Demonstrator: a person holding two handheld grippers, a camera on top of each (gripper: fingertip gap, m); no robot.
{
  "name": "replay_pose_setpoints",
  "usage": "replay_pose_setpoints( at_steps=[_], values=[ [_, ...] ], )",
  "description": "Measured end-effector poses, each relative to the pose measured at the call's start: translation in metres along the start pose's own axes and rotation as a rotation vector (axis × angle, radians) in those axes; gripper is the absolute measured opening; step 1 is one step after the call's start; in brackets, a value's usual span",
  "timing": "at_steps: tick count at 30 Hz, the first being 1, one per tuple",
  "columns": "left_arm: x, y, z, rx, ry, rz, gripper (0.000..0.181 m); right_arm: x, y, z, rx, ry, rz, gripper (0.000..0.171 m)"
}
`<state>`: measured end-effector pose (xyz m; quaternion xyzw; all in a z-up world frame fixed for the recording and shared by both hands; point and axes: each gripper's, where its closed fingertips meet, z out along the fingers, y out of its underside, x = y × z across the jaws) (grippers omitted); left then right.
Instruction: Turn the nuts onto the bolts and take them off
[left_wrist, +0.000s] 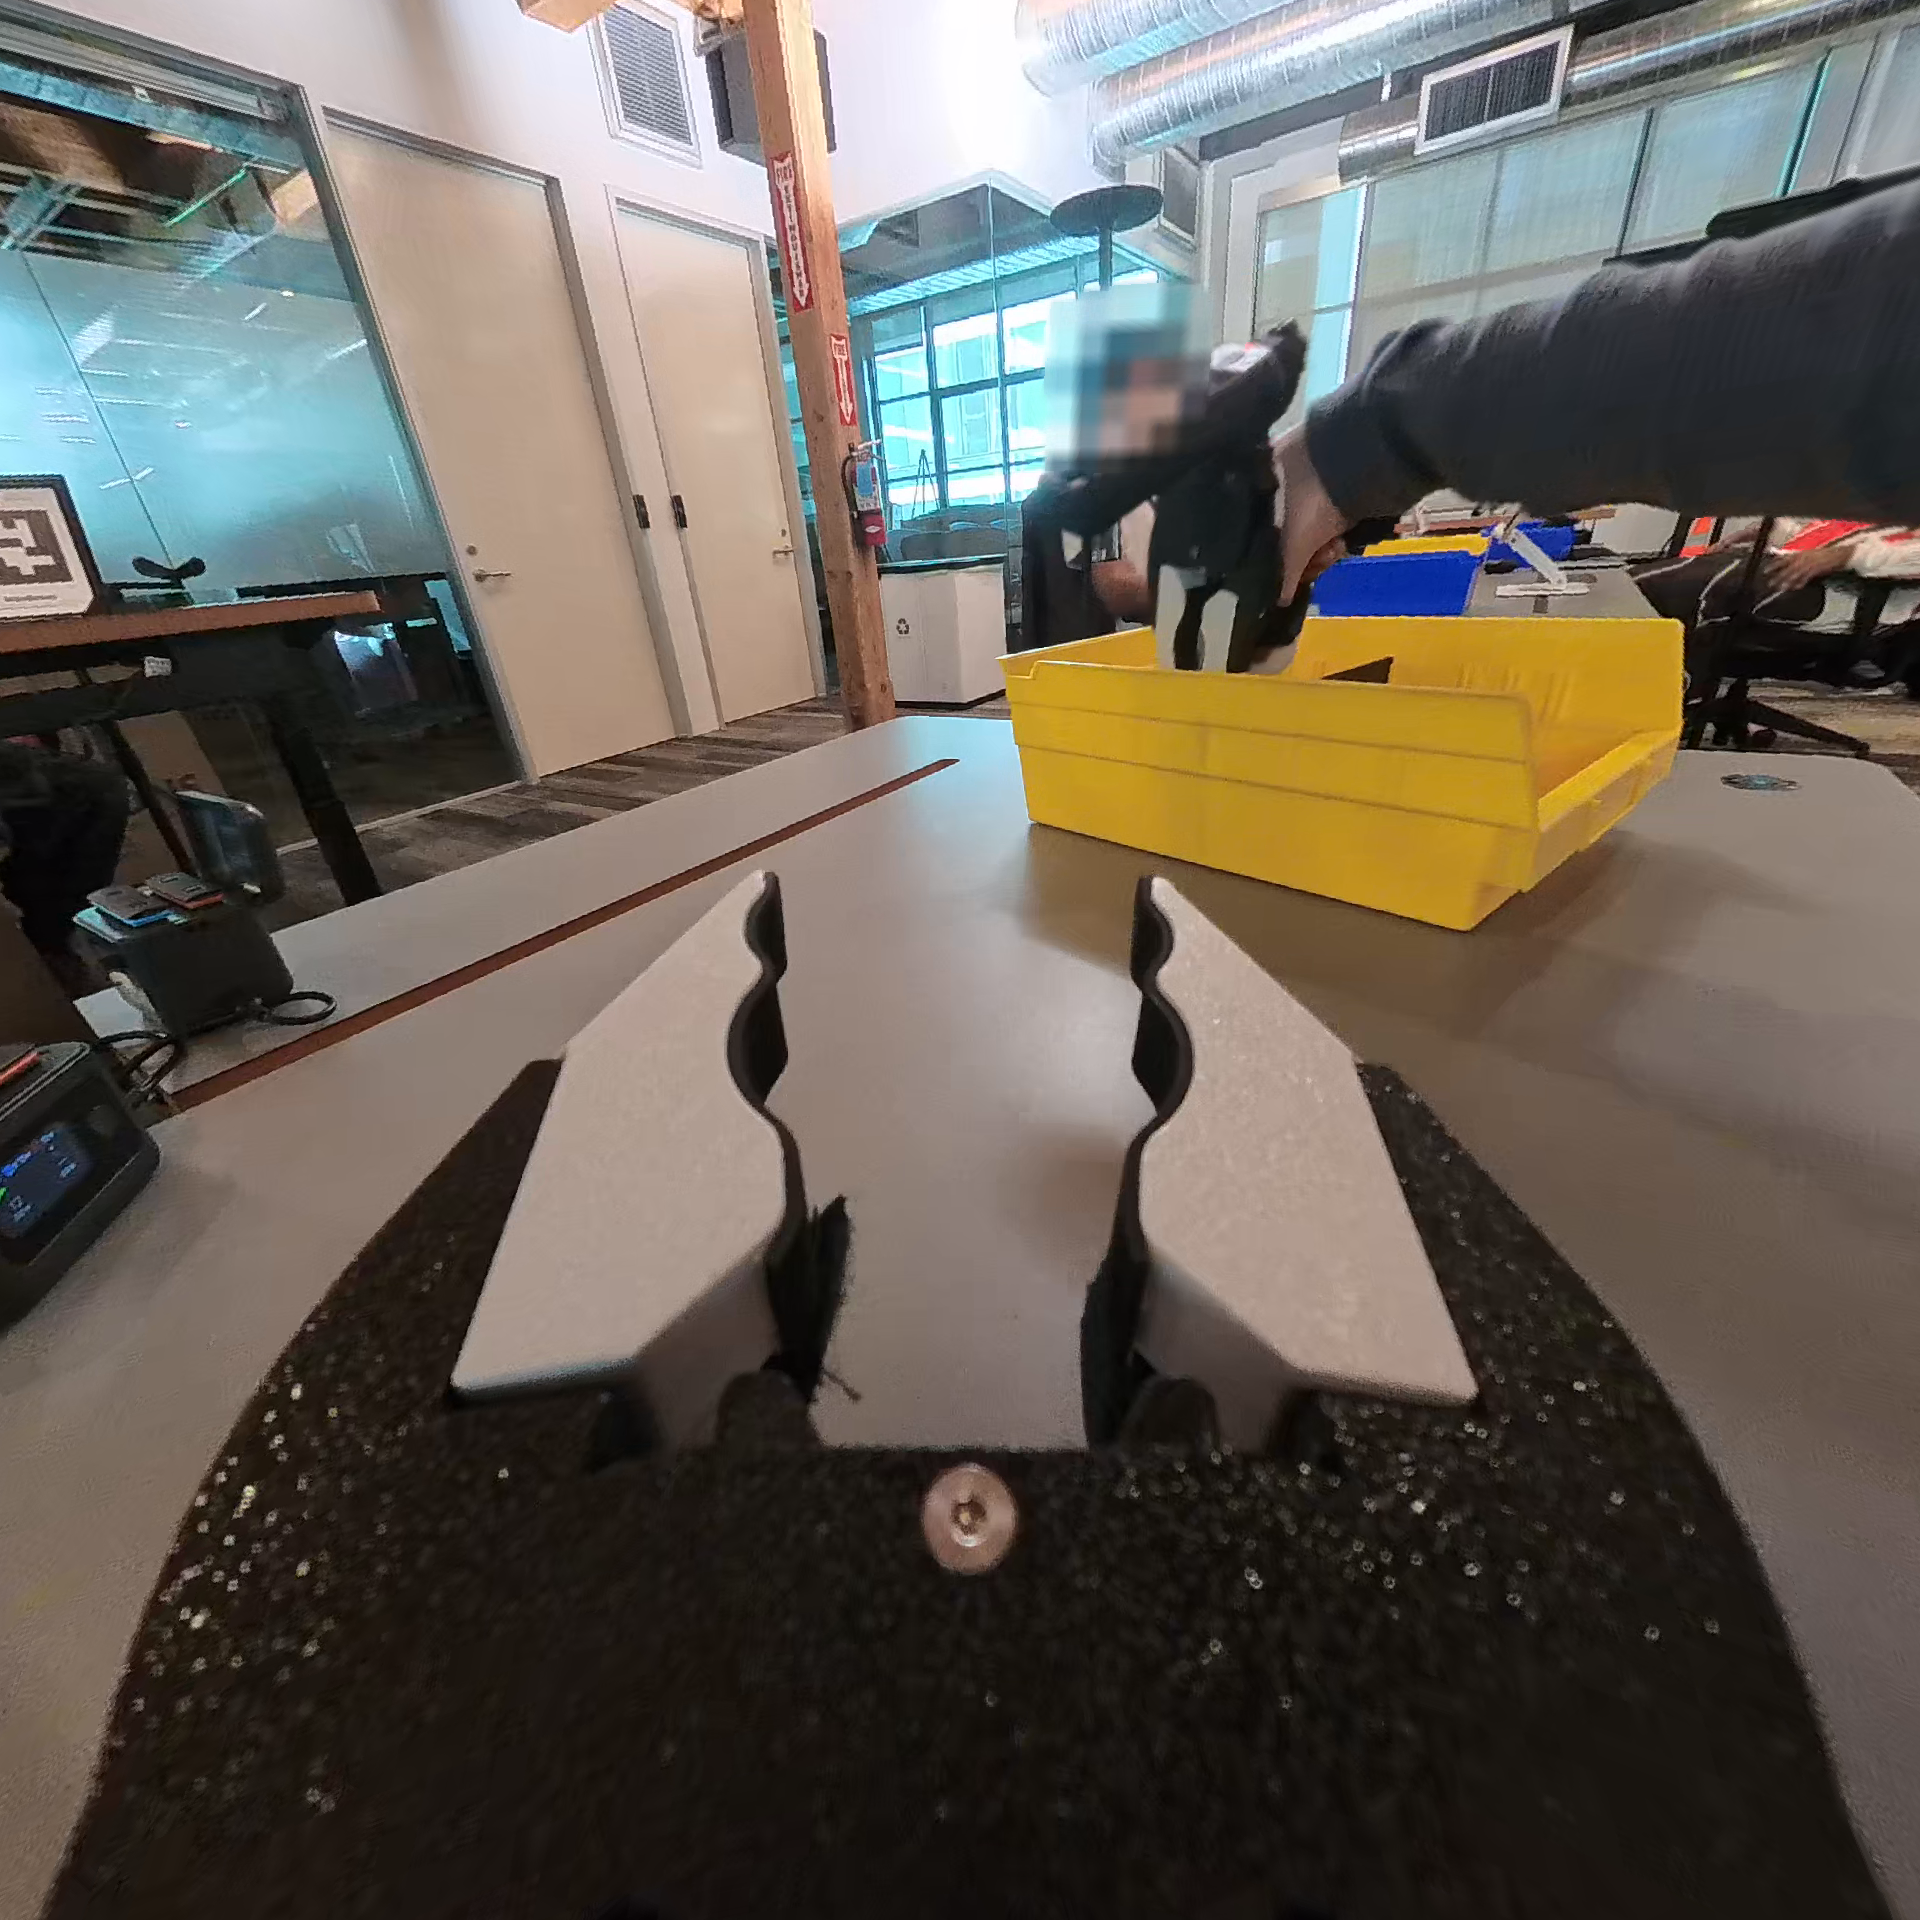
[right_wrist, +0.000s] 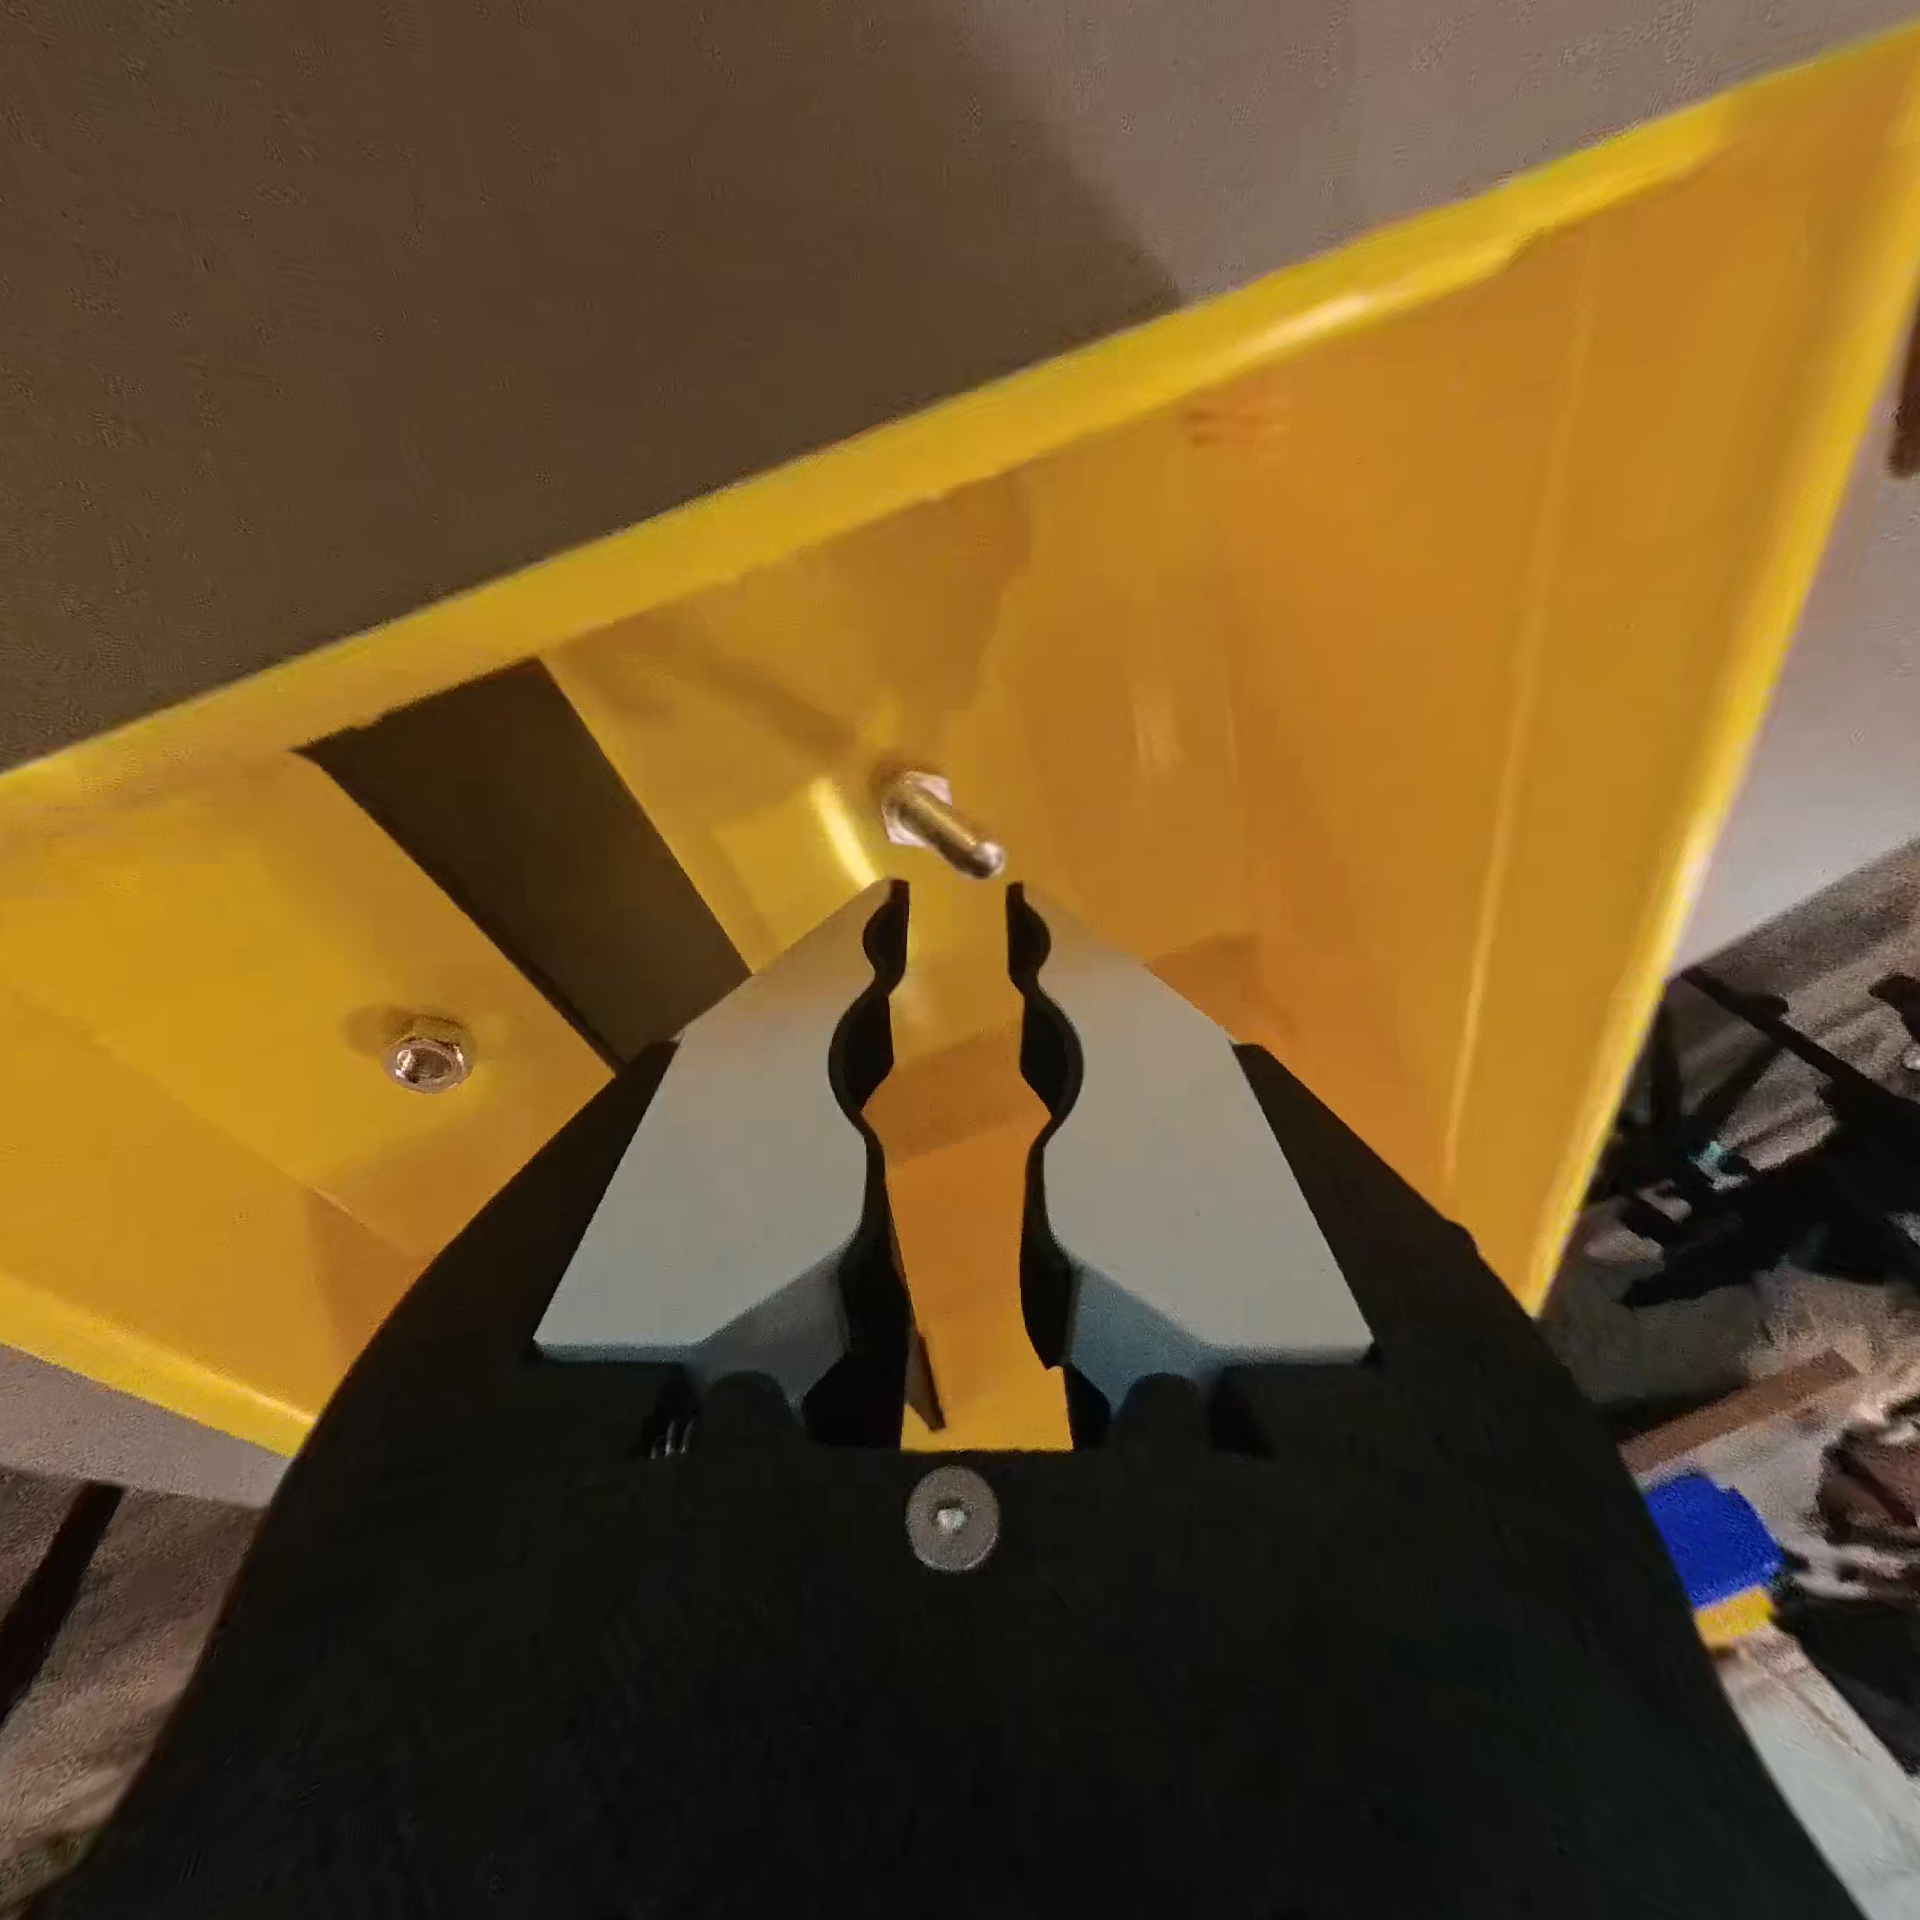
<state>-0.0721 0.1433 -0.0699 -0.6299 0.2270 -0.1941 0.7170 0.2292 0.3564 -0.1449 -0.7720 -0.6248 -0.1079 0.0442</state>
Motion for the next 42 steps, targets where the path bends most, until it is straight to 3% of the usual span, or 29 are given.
replay_pose_setpoints(
  at_steps=[1, 4, 9, 11, 14, 18, 20, 26, 42],
  values=[
    [-0.001, 0.000, 0.000, 0.000, -0.006, 0.002, 0.065, 0.009, 0.002, -0.009, 0.006, 0.067, 0.040, 0.020],
    [-0.004, 0.001, 0.000, -0.005, -0.032, 0.005, 0.066, 0.027, -0.011, -0.071, 0.173, 0.340, 0.238, 0.018],
    [-0.018, 0.004, -0.002, -0.034, -0.130, 0.017, 0.065, -0.051, -0.114, -0.167, 0.841, 0.463, 0.398, 0.019],
    [-0.021, 0.005, -0.004, -0.040, -0.154, 0.018, 0.065, -0.088, -0.157, -0.174, 1.039, 0.455, 0.401, 0.022],
    [-0.025, 0.005, -0.006, -0.042, -0.174, 0.018, 0.065, -0.126, -0.210, -0.157, 1.230, 0.426, 0.423, 0.024],
    [-0.031, 0.007, -0.009, -0.056, -0.211, 0.025, 0.064, -0.149, -0.245, -0.113, 1.264, 0.430, 0.434, 0.025],
    [-0.034, 0.007, -0.009, -0.058, -0.223, 0.022, 0.063, -0.165, -0.255, -0.106, 1.272, 0.439, 0.336, 0.024],
    [-0.034, 0.006, -0.009, -0.054, -0.241, 0.064, 0.059, -0.170, -0.251, -0.117, 1.349, 0.735, 0.200, 0.010],
    [-0.045, 0.002, -0.015, -0.017, -0.278, 0.011, 0.055, -0.174, -0.252, -0.117, 1.374, 0.726, 0.170, 0.006]
  ],
)
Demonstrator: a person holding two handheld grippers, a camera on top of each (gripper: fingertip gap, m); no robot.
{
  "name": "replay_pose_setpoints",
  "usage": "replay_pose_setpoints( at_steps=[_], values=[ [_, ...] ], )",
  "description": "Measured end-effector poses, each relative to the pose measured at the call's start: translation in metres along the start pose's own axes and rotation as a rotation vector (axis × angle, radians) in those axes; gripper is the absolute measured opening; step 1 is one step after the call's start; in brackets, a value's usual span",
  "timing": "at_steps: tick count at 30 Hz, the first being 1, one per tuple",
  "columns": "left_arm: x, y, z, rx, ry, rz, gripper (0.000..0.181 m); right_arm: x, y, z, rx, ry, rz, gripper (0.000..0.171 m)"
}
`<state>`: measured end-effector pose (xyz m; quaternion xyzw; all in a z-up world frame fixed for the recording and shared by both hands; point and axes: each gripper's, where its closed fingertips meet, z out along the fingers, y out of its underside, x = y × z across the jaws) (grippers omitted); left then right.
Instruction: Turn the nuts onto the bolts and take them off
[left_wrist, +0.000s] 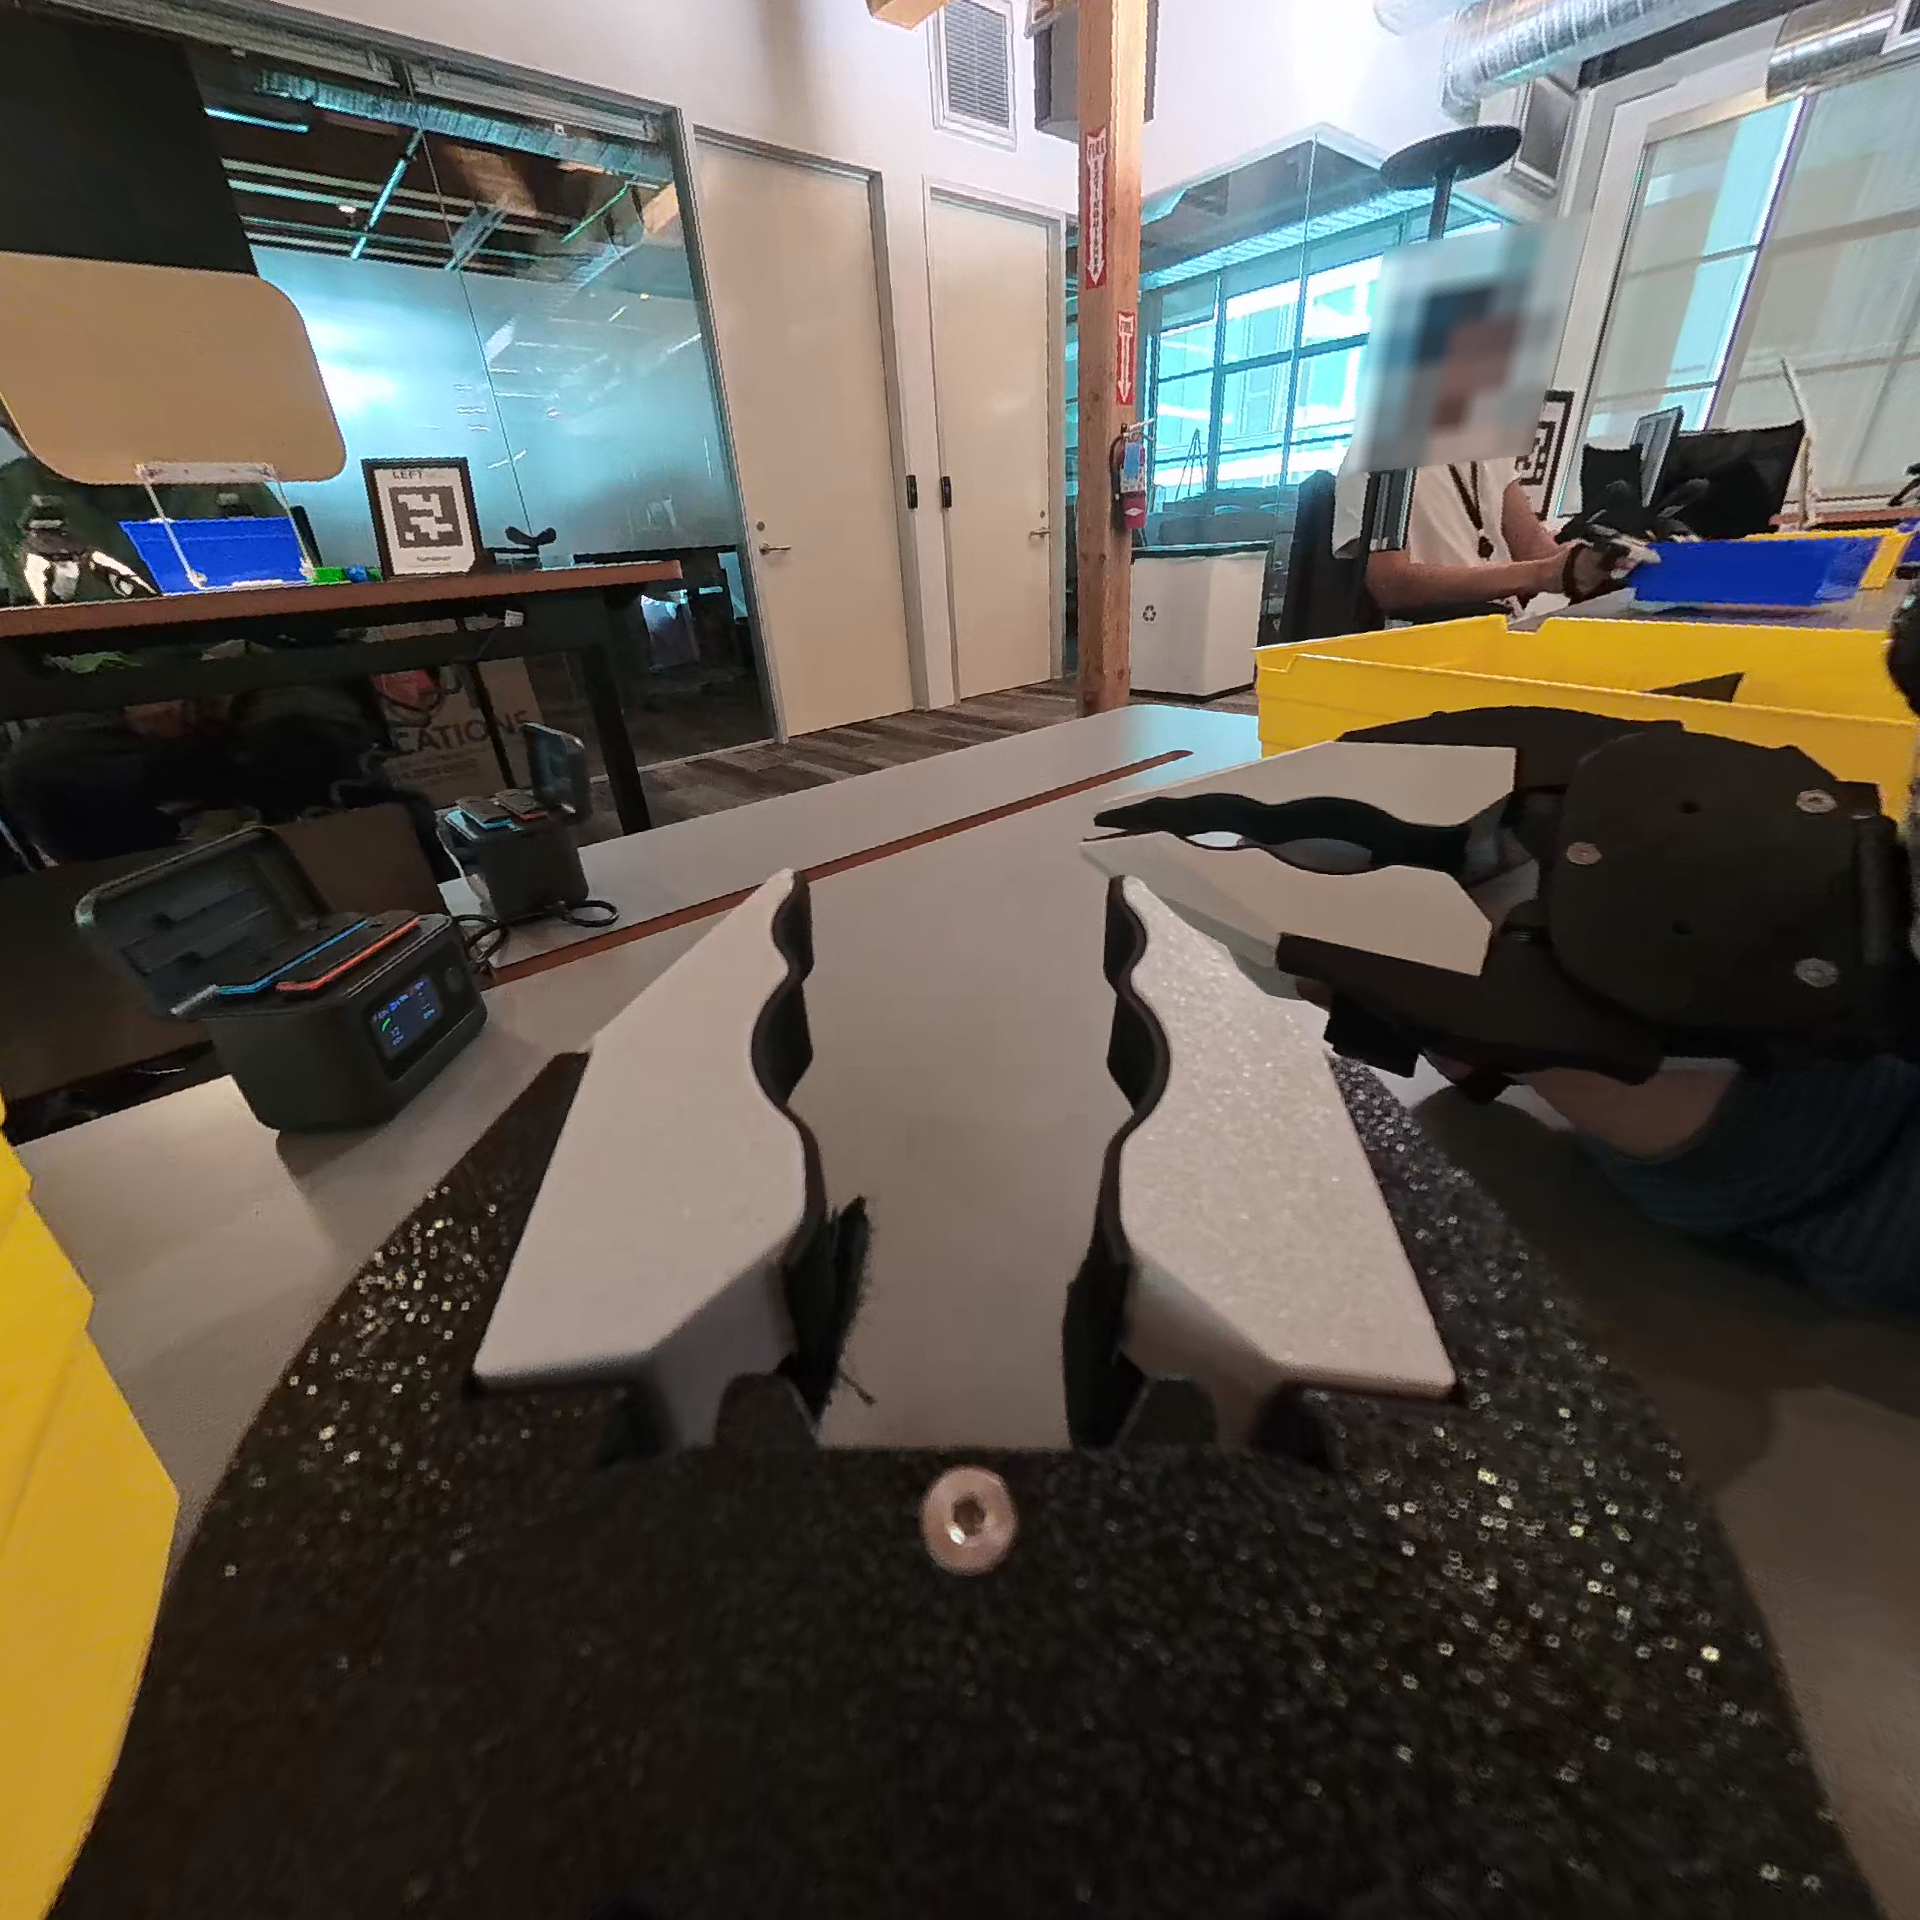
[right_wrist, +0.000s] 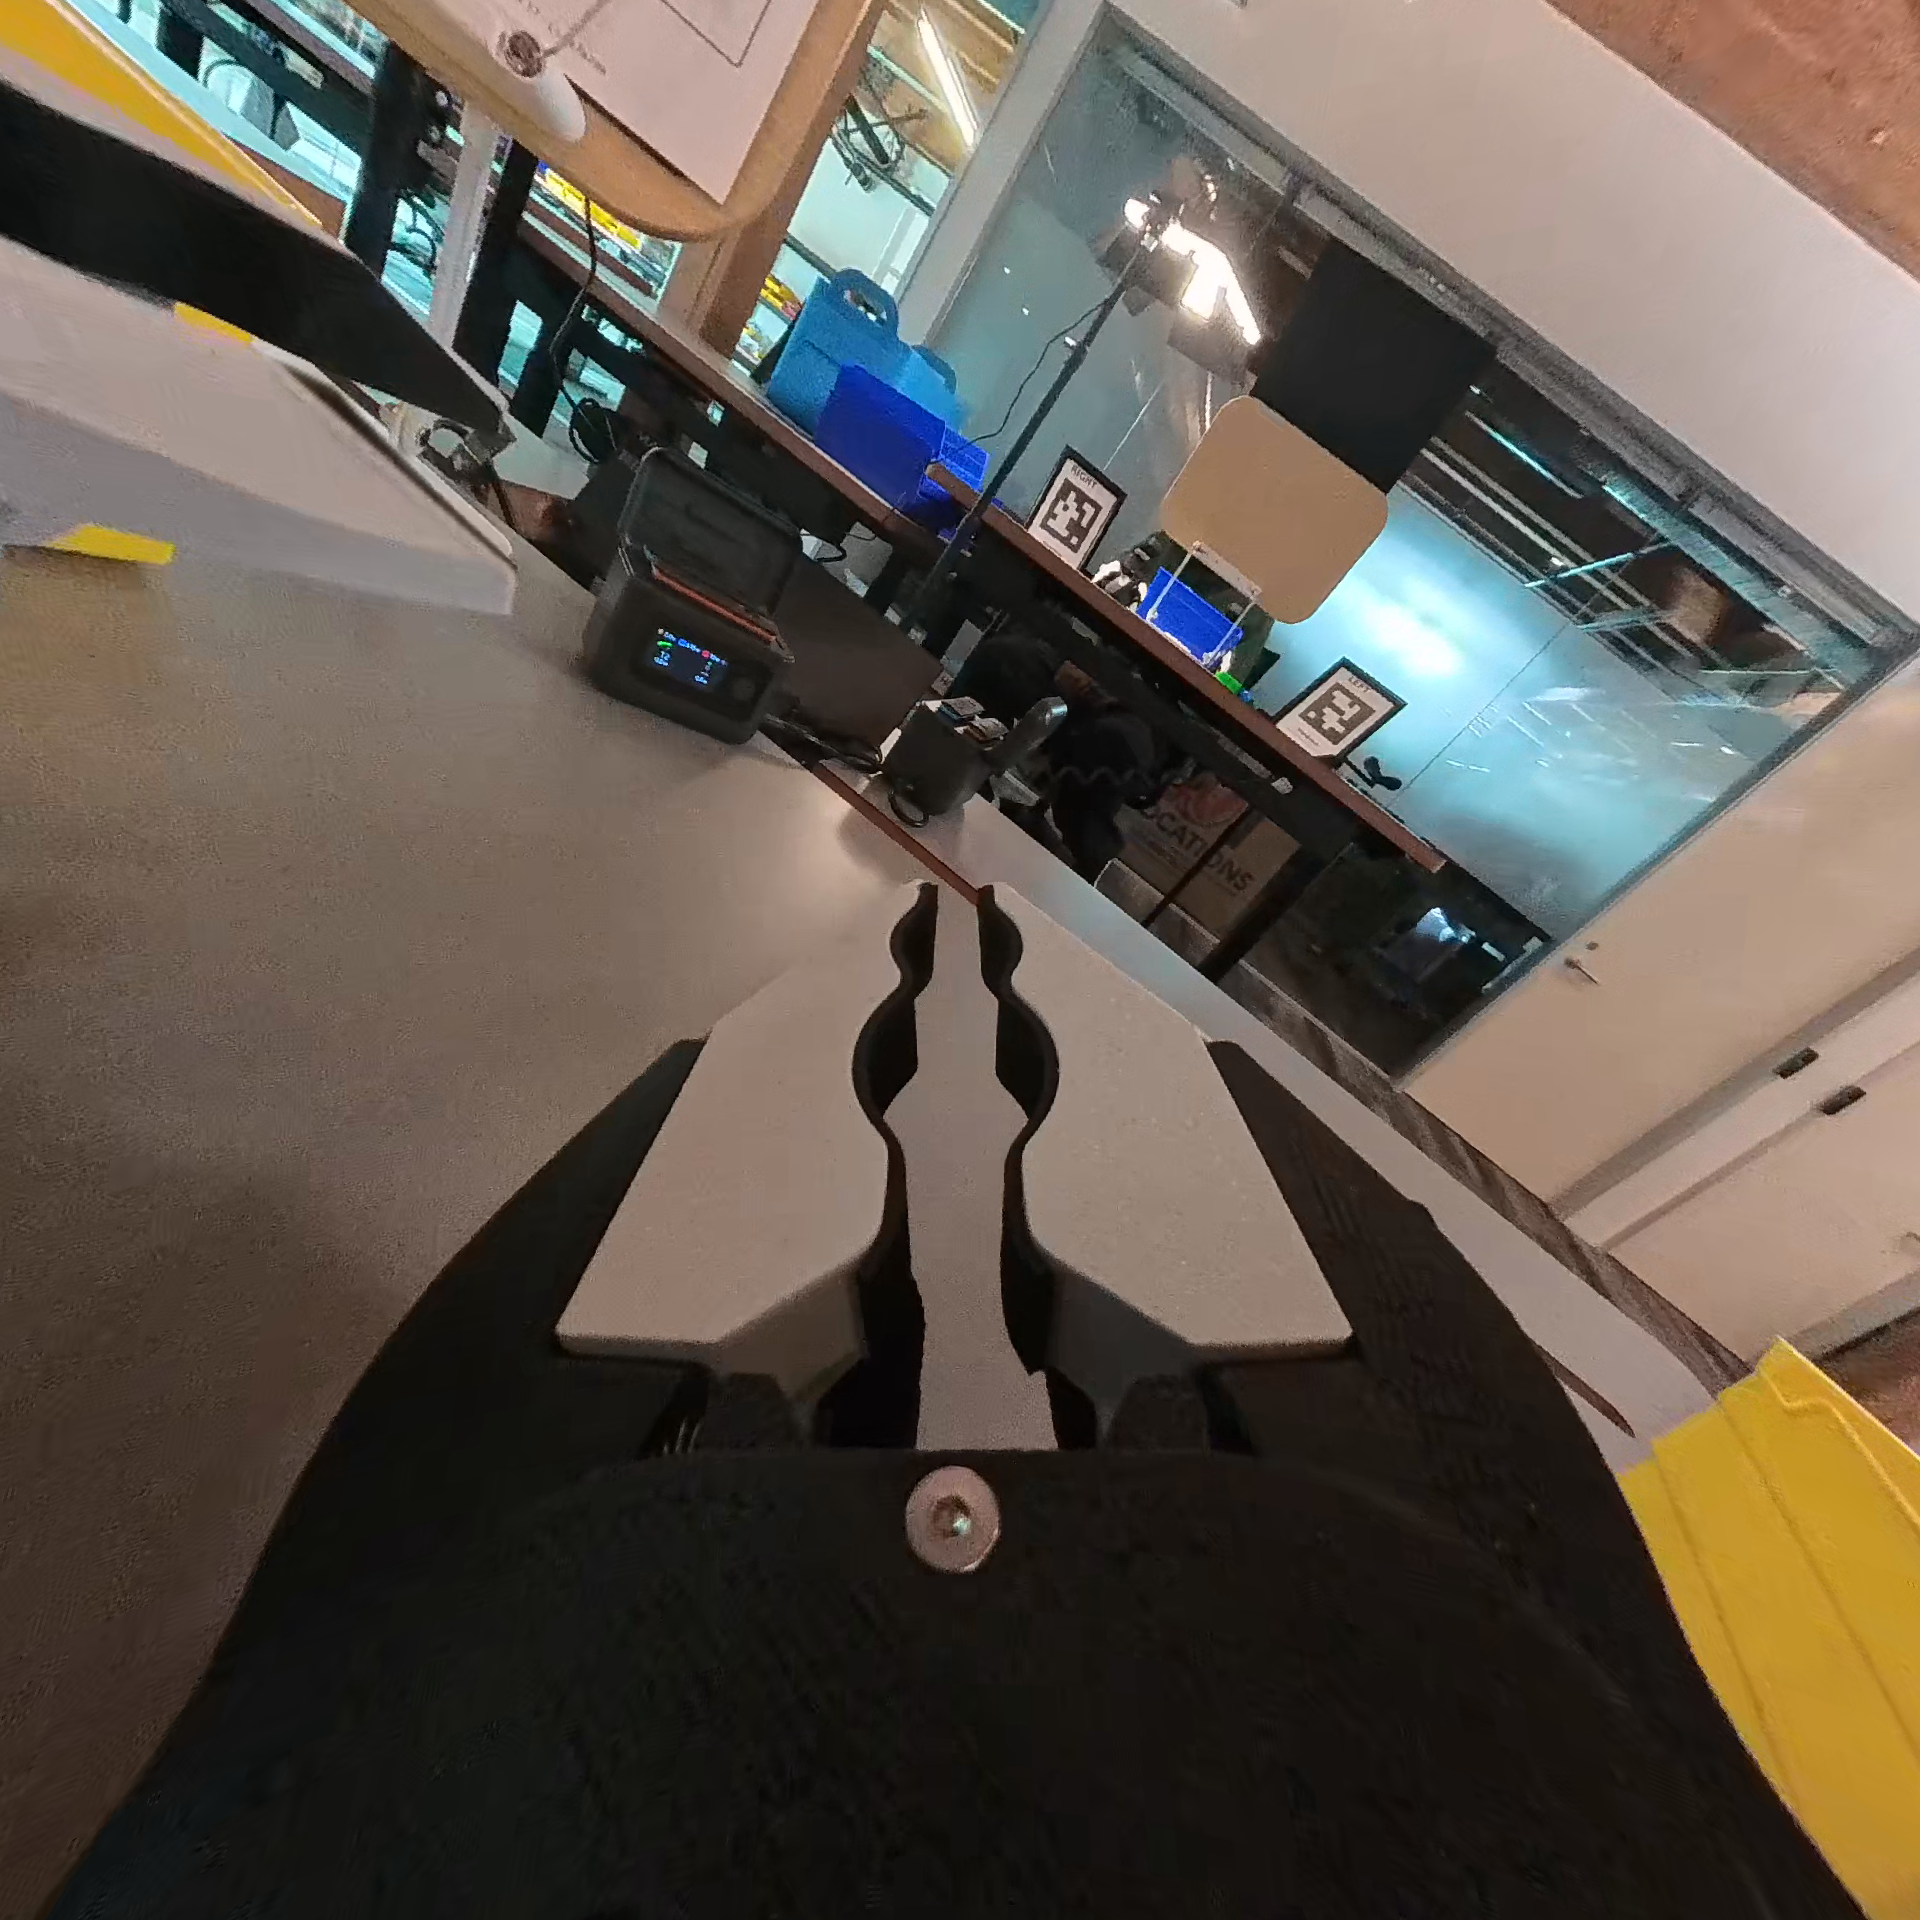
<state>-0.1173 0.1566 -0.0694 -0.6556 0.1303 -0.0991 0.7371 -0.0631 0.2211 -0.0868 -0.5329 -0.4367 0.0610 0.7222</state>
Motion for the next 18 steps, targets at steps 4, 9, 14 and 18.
replay_pose_setpoints(
  at_steps=[4, 9, 14, 18],
  values=[
    [0.0004, 0.0000, 0.0000, 0.000, 0.002, 0.003, 0.054, -0.0004, -0.0008, -0.0007, 0.006, 0.001, -0.006, 0.006],
    [0.0008, 0.0000, 0.0000, 0.000, 0.004, 0.004, 0.052, -0.0005, -0.0015, -0.0009, 0.011, 0.000, -0.006, 0.006],
    [0.0012, 0.0000, 0.0000, 0.000, 0.007, 0.005, 0.050, -0.0023, -0.0020, -0.0009, 0.013, -0.006, -0.016, 0.005],
    [0.0013, -0.0001, -0.0001, 0.001, 0.008, 0.004, 0.050, -0.0028, -0.0023, -0.0010, 0.015, -0.009, -0.018, 0.005]
  ],
)
